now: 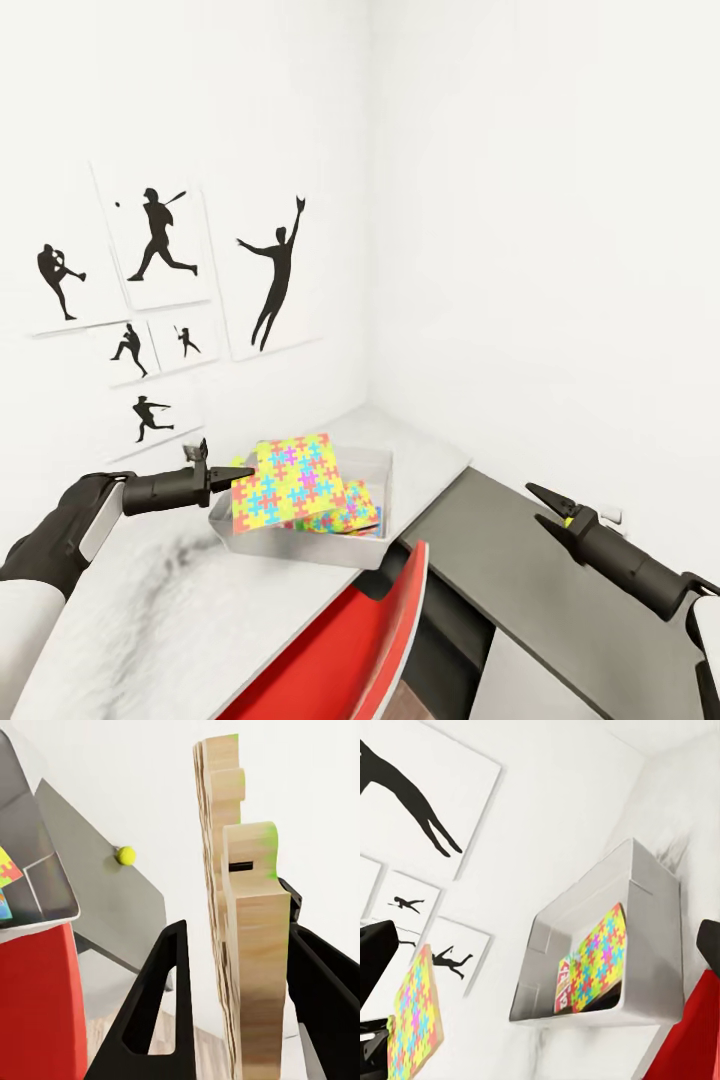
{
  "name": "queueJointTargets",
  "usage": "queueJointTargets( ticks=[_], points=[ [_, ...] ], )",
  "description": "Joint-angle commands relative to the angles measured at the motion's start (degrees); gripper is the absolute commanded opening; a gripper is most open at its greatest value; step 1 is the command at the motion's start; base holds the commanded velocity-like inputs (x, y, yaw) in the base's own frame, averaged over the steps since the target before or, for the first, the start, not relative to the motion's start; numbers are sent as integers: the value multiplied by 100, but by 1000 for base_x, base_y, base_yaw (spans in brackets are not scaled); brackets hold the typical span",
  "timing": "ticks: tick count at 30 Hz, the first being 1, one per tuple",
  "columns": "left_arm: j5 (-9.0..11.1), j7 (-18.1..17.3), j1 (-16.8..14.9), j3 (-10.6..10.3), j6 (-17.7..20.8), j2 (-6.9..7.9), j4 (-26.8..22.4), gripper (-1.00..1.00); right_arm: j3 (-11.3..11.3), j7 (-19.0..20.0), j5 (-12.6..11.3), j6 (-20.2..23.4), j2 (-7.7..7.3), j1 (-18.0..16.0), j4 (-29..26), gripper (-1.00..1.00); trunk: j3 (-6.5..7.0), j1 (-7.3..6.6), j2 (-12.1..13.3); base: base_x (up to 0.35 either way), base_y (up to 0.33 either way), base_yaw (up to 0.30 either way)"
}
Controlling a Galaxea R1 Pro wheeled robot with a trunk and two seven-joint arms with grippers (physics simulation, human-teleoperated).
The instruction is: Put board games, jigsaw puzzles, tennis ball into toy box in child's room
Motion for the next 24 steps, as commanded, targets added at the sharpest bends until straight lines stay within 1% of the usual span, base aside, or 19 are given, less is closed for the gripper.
queueJointTargets(
  ticks=[1, 10, 18, 24],
  points=[
    [15, -11, -3, -4, 44, 2, 1, -100, -9, 59, 53, 24, 2, -5, 2, 100, -2, 3, -5, 96, -74, 0],
    [13, -11, -3, -4, 43, 2, 1, -100, -9, 59, 53, 24, 14, -3, 2, 100, -2, 3, -5, 51, -45, 0],
    [-3, -3, -4, -4, 41, -7, 24, -100, -9, 59, 53, 24, 13, -5, 2, 100, -2, 3, -5, 178, -55, 0],
    [-26, 34, -4, -7, 37, -28, 27, -100, -9, 59, 53, 24, 10, -5, 2, 100, -2, 3, -5, 29, -3, 0]
  ],
)
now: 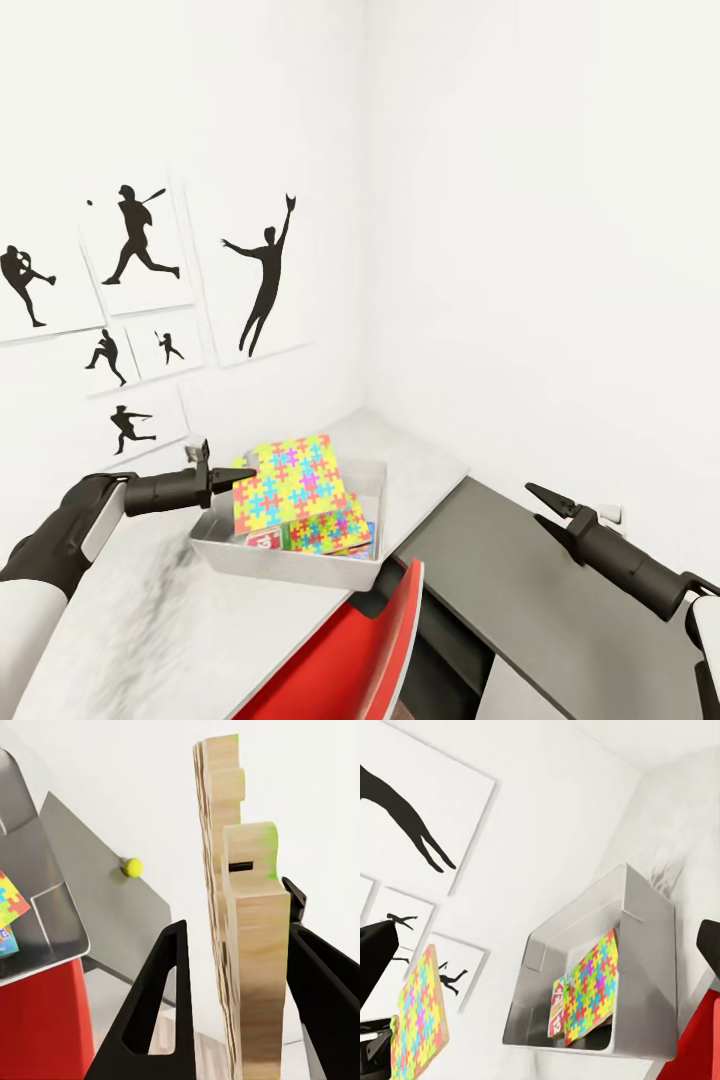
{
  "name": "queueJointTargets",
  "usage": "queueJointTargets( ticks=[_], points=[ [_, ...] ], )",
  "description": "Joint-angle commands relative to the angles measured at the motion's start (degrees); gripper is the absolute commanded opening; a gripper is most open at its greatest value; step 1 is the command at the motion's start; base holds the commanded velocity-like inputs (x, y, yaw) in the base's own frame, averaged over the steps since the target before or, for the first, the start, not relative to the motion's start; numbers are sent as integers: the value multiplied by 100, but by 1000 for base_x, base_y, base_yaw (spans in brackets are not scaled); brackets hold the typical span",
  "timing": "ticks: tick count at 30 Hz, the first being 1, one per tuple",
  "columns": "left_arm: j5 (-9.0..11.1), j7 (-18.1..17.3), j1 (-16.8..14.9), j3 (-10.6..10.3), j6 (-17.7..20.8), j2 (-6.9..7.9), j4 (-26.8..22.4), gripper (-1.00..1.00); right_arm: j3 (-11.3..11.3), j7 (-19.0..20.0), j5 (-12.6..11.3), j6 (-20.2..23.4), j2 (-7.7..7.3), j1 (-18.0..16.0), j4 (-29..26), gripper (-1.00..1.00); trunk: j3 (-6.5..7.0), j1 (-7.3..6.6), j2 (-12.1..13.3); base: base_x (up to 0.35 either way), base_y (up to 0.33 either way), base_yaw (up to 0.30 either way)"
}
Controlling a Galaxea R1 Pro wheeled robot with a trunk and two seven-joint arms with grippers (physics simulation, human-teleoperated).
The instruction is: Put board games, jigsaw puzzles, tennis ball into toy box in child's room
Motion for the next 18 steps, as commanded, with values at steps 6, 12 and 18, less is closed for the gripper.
queueJointTargets(
  ticks=[6, 12, 18],
  points=[
    [-8, 151, -8, -8, -7, -10, 15, -100, -10, 62, 50, 25, -8, -7, 1, 100, -3, 2, -4, 2, 0, 0],
    [-14, 1035, -112, -10, -75, -220, -14, -100, -5, 59, 54, 17, -12, -10, 9, 100, -3, 2, -4, 0, 0, 0],
    [3, 2737, -240, -13, -462, -759, 120, -100, 1, 53, 64, 4, 23, -10, 17, 100, -3, 2, -4, 0, 0, 0]
  ],
)
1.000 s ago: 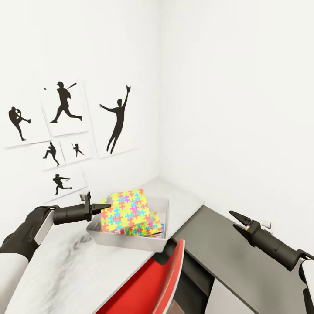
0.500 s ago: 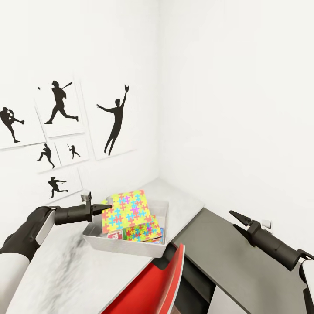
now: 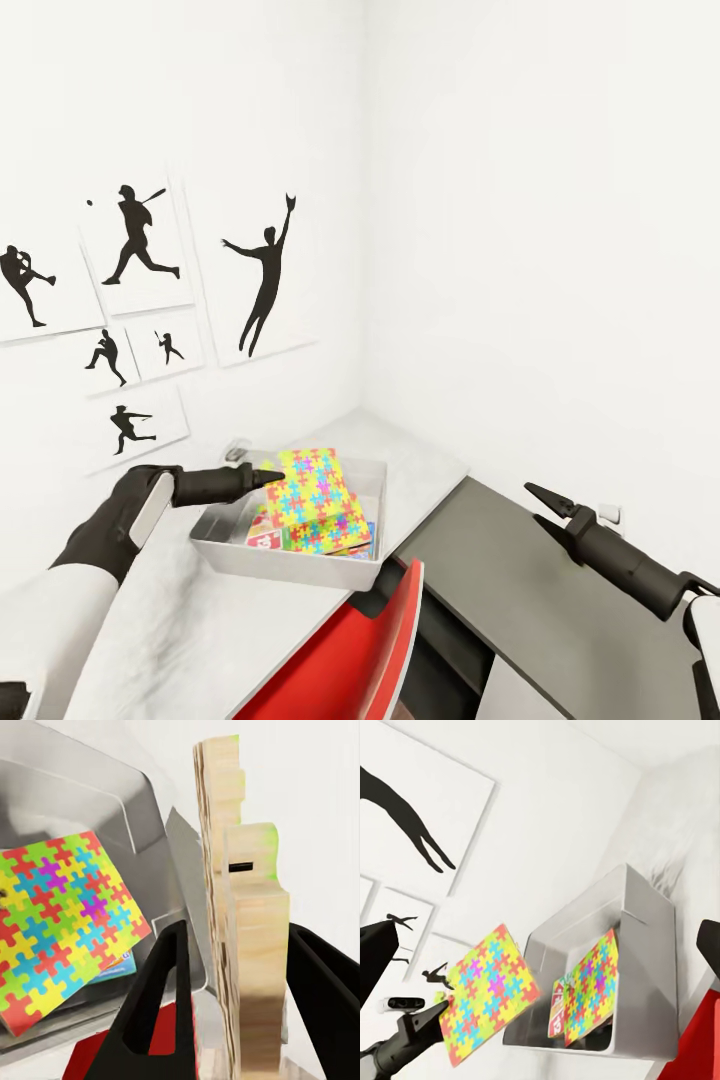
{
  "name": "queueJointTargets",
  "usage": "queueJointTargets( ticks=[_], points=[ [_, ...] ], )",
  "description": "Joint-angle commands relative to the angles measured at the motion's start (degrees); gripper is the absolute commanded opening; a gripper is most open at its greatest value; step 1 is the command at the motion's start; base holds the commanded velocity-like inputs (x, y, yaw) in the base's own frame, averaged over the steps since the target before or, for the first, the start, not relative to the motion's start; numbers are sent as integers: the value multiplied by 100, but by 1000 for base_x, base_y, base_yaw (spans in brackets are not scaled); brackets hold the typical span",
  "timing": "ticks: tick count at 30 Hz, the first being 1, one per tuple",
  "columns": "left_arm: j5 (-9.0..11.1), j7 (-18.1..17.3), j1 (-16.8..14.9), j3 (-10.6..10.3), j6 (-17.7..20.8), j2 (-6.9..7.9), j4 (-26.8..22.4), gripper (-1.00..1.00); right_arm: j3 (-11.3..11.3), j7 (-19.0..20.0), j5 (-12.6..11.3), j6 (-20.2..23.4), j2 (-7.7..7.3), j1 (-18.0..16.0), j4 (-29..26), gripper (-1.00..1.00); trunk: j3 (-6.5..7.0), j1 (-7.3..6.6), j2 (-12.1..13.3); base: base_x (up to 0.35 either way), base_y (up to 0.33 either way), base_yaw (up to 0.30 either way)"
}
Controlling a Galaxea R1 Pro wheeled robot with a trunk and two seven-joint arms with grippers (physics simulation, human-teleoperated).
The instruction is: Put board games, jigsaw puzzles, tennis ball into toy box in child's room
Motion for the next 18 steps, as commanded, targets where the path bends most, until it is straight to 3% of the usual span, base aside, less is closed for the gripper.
queueJointTargets(
  ticks=[1, 3, 8, 18],
  points=[
    [15, 90, -6, -6, -1, -38, 8, -100, -8, 58, 57, 23, 4, -4, 2, 100, -2, 2, -5, 0, 0, 0],
    [17, 307, -15, -9, -47, -117, 27, -100, 0, 57, 61, 21, 10, -4, 3, 100, -2, 2, -5, 0, 0, 0],
    [19, 518, -19, -9, -96, -156, 45, -100, 6, 57, 63, 19, 14, -5, -3, 100, -2, 2, -5, 0, 0, 0],
    [13, 584, -20, -3, -115, -154, 54, -100, -5, 63, 62, 26, 15, -5, -13, 100, -3, 2, -5, 0, 0, 0]
  ],
)
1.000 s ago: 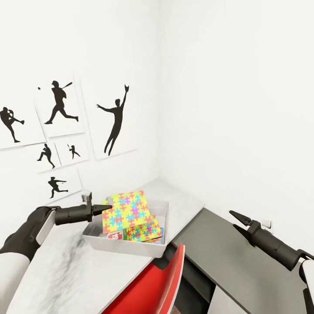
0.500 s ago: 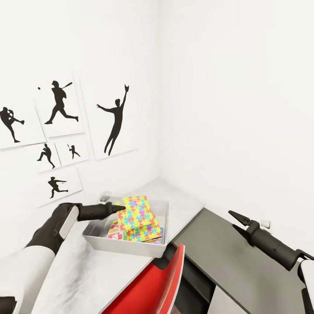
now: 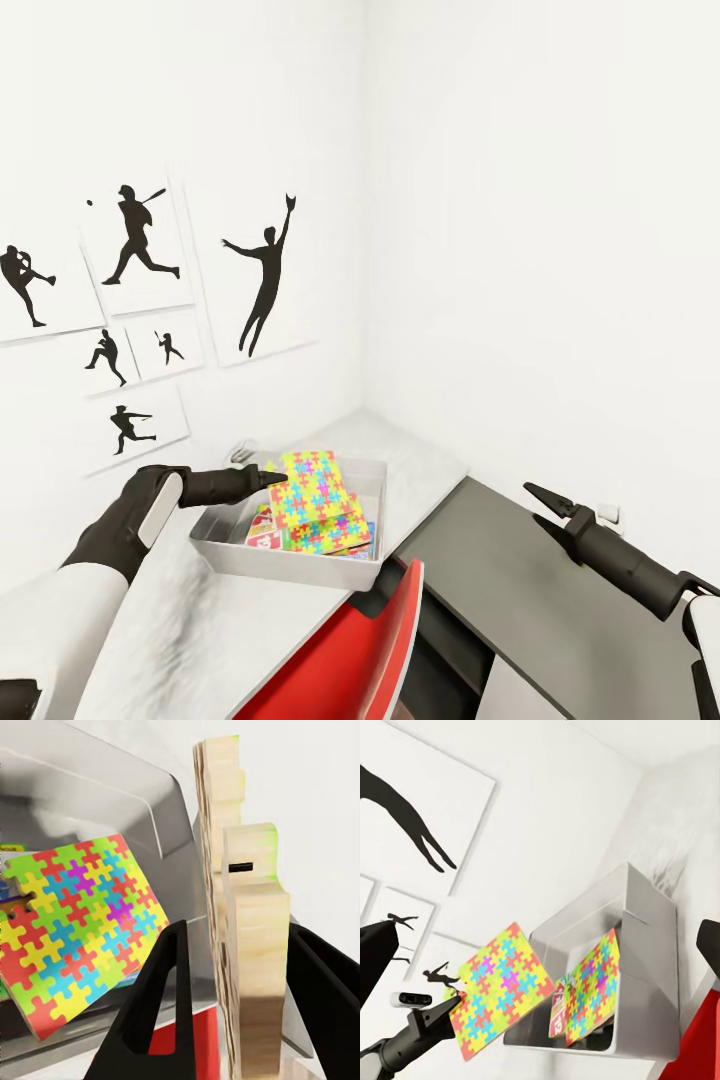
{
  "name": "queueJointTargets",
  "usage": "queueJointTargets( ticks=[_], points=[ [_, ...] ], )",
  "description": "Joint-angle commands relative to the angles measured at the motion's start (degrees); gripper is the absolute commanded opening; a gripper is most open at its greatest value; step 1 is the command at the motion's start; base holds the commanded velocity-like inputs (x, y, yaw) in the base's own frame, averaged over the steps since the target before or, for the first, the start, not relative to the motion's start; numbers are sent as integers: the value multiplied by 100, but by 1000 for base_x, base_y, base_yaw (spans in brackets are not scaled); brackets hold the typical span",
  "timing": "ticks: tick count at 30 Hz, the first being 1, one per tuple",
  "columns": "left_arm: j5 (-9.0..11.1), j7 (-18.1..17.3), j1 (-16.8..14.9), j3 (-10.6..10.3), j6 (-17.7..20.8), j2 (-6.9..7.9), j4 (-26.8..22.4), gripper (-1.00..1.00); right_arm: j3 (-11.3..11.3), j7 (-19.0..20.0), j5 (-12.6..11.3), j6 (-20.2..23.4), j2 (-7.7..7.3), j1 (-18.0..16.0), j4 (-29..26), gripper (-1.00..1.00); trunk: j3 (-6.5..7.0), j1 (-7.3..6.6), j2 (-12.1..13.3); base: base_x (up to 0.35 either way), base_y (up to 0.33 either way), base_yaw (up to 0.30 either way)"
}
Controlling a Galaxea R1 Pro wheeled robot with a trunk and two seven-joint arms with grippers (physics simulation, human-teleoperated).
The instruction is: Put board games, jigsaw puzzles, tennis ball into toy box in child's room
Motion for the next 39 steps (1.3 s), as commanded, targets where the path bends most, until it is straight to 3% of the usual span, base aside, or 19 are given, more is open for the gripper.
queueJointTargets(
  ticks=[1, 10, 15, 23, 33, 39],
  points=[
    [1, -12, -2, -4, 15, 6, 0, -100, -9, 60, 55, 25, 1, -4, 1, 100, -4, 2, -4, 0, 0, 0],
    [12, -92, -53, 28, 3, 199, 1, -100, -14, 94, 49, 33, 1, -4, -5, 100, -67, 2, -4, 0, 0, 0],
    [3, -105, -275, 7, -289, 217, -1, -100, -12, 120, 48, 33, -20, -4, -1, 100, -114, 2, -4, 0, 0, 0],
    [2, -133, -333, -45, -467, 226, -2, -100, -7, 130, 48, 35, 0, -4, 0, 100, -189, 2, -4, 0, 0, 0],
    [-12, -744, -336, -72, -494, 301, -2, -100, -7, 131, 48, 34, -3, -4, 0, 100, -283, 2, -4, 0, 0, 0],
    [-20, -813, -336, -80, -518, 345, -2, -100, -7, 131, 48, 32, -7, -4, 0, 100, -339, 2, -4, 0, 0, 0]
  ],
)
